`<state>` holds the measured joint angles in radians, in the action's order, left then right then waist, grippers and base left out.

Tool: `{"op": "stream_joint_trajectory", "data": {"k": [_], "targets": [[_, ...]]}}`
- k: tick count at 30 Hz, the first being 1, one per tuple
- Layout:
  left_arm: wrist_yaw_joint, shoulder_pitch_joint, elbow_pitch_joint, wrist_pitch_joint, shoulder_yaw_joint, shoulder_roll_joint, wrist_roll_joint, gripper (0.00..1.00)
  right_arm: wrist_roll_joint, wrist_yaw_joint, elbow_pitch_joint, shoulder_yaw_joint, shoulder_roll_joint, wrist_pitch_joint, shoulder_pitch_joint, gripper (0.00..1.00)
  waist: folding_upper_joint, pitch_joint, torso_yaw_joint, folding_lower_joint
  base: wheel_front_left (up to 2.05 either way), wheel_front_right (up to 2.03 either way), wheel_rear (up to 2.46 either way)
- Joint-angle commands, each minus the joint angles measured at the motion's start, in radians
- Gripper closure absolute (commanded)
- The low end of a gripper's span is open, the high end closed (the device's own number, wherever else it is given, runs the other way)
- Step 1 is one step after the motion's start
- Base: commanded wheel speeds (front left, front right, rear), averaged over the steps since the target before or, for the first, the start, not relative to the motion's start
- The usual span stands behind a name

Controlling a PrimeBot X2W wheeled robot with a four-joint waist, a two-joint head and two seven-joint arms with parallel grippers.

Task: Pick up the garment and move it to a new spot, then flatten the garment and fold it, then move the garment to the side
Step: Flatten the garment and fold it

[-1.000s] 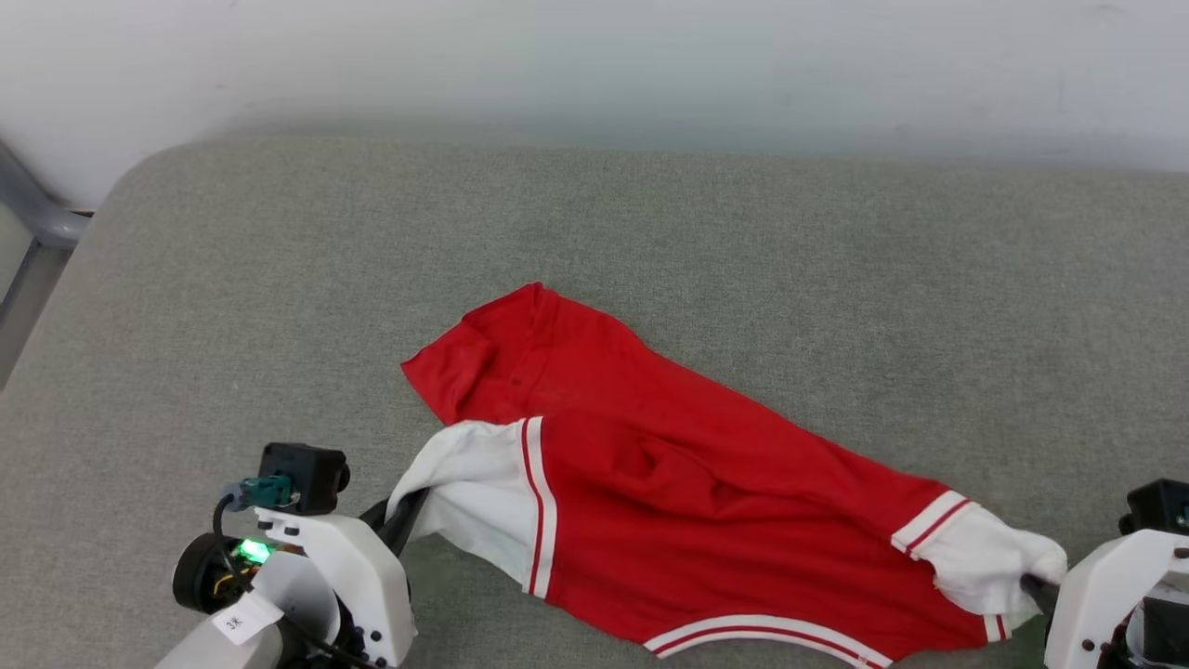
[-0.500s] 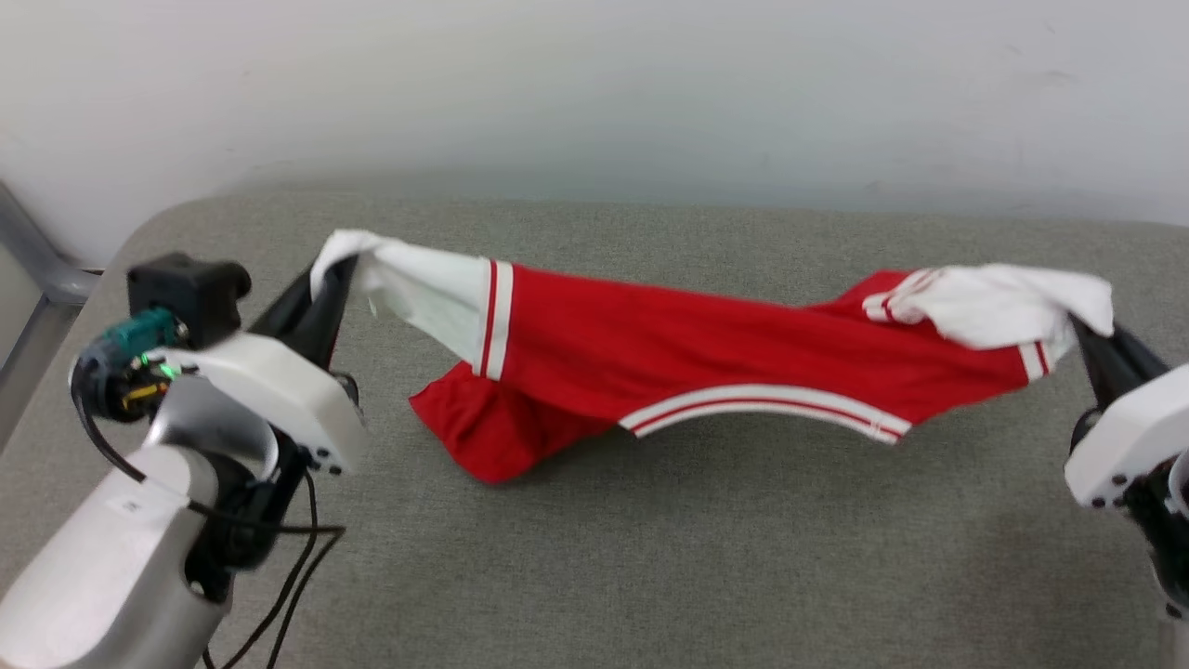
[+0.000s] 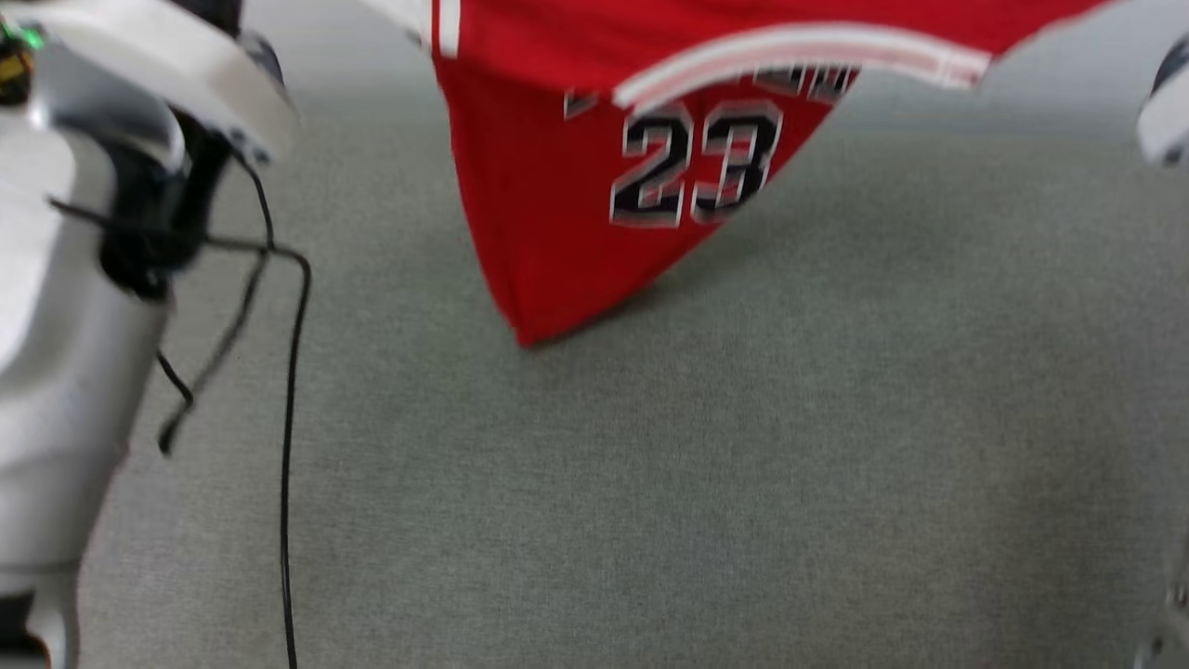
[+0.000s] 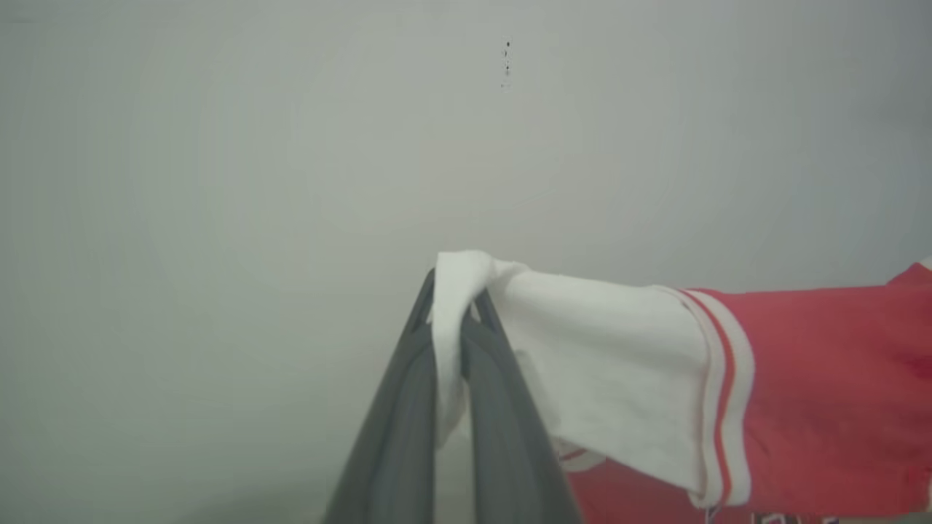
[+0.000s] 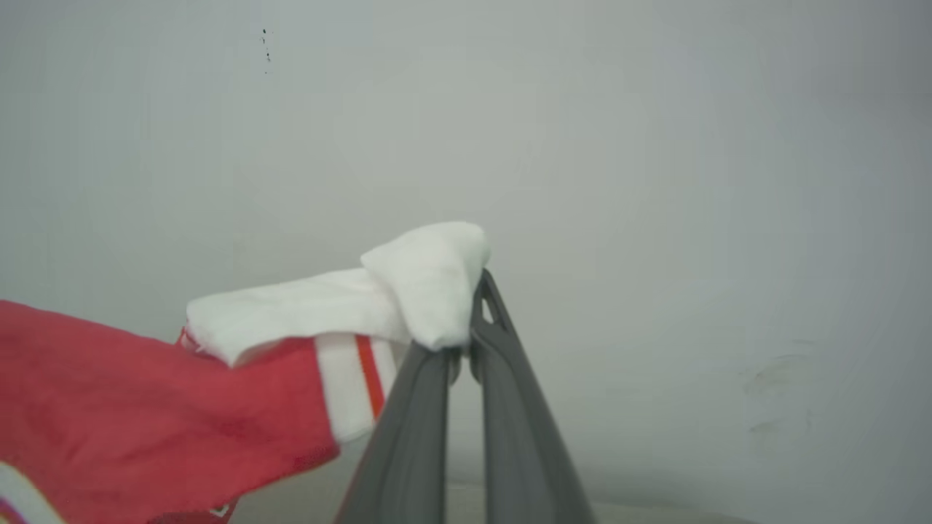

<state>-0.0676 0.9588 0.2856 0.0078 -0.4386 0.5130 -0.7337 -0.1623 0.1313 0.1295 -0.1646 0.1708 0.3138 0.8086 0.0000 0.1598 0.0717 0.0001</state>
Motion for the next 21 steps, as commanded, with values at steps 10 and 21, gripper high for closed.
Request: {"op": "stream_joint_trajectory", "data": {"k": [10,21], "targets": [[0.089,0.365,0.251,-0.119,0.034,-0.003,0.059,1.0,0.076,-0.001,0.238,0.043,0.009,-0.115,0.476,1.0,0.0,0.211,-0.049,-0.0001,0.0,0.0,0.0],[0.163,0.521,0.452,-0.165,0.028,-0.003,0.051,1.0,0.104,-0.001,0.481,0.067,-0.028,-0.184,0.667,1.0,0.0,0.34,-0.083,-0.0001,0.0,0.0,0.0]]}}
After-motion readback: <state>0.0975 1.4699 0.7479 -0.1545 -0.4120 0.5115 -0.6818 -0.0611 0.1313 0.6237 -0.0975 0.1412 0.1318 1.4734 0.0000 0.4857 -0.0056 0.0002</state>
